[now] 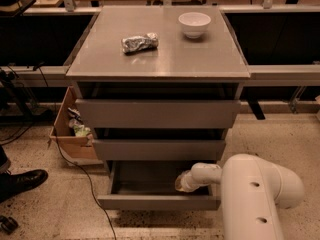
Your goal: Open bottom drawer
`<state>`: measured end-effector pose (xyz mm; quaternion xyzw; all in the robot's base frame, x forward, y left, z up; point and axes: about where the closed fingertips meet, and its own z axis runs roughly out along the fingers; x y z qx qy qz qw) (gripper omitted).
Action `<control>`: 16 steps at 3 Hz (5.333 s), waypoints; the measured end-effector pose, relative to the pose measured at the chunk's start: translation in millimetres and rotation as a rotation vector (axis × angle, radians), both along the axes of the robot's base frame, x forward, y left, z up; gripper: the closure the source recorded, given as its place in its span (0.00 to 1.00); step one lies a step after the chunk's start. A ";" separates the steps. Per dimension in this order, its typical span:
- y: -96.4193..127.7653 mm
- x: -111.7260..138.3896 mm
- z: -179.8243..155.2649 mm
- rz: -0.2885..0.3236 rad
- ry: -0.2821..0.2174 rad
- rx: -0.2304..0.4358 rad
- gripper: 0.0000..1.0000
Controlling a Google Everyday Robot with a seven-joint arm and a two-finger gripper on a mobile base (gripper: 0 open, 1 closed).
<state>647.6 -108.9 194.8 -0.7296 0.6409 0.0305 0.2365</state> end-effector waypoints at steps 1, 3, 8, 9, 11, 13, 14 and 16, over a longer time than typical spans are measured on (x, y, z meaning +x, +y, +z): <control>-2.4 -0.6 -24.6 0.007 0.086 0.012 1.00; -5.2 -39.7 -28.6 0.036 0.260 0.074 1.00; -18.7 -114.3 -69.6 0.030 0.509 0.074 1.00; -19.4 -123.8 -69.2 0.036 0.534 0.094 1.00; -20.8 -155.7 -61.9 0.052 0.606 0.157 1.00; -27.1 -189.1 -55.1 0.061 0.656 0.205 1.00; -26.8 -192.8 -43.8 0.087 0.595 0.257 1.00; -71.5 -160.1 21.4 0.088 0.292 0.310 1.00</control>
Offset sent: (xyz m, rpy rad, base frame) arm -0.0276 -0.0024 -0.0301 0.1238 0.2607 0.0346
